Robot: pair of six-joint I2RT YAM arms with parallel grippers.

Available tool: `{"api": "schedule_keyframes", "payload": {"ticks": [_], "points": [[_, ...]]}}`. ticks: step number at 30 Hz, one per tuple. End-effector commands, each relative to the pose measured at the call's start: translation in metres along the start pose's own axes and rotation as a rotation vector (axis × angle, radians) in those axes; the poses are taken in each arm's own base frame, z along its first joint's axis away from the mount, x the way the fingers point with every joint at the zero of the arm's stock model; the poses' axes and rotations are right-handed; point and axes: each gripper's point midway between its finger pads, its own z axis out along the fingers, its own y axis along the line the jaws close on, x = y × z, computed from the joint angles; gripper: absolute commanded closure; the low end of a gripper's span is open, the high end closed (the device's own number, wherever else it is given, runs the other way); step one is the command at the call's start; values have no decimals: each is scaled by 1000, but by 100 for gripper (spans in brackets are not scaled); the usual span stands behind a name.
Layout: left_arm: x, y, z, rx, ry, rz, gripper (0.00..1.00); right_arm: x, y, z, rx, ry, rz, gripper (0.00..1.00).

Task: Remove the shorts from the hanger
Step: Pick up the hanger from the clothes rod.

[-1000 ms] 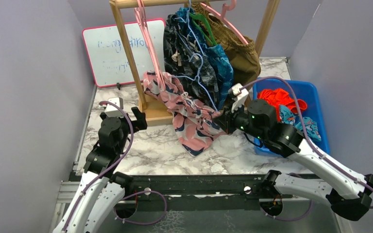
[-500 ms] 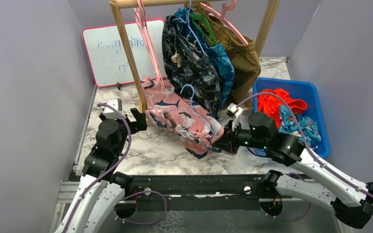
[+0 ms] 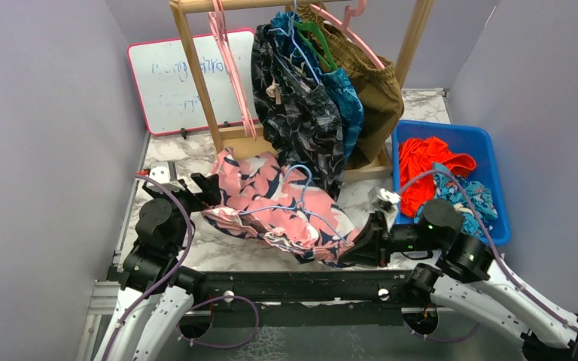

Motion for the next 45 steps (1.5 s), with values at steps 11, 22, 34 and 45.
{"api": "schedule_keyframes", "payload": {"ticks": [11,22,34,45], "points": [[-9,17,-6,-90,-40,-19,1,-28,23,-9,-79,-151,-97,99],[-32,48,-30,-236,-183,-89,1,-108,36,-35,72,-294,-298,99],[-43,58,-45,-279,-244,-131,1,-123,12,-37,226,-142,-445,99],[-68,25,-51,-118,-225,-115,1,-90,-105,4,545,194,-404,99]]}}
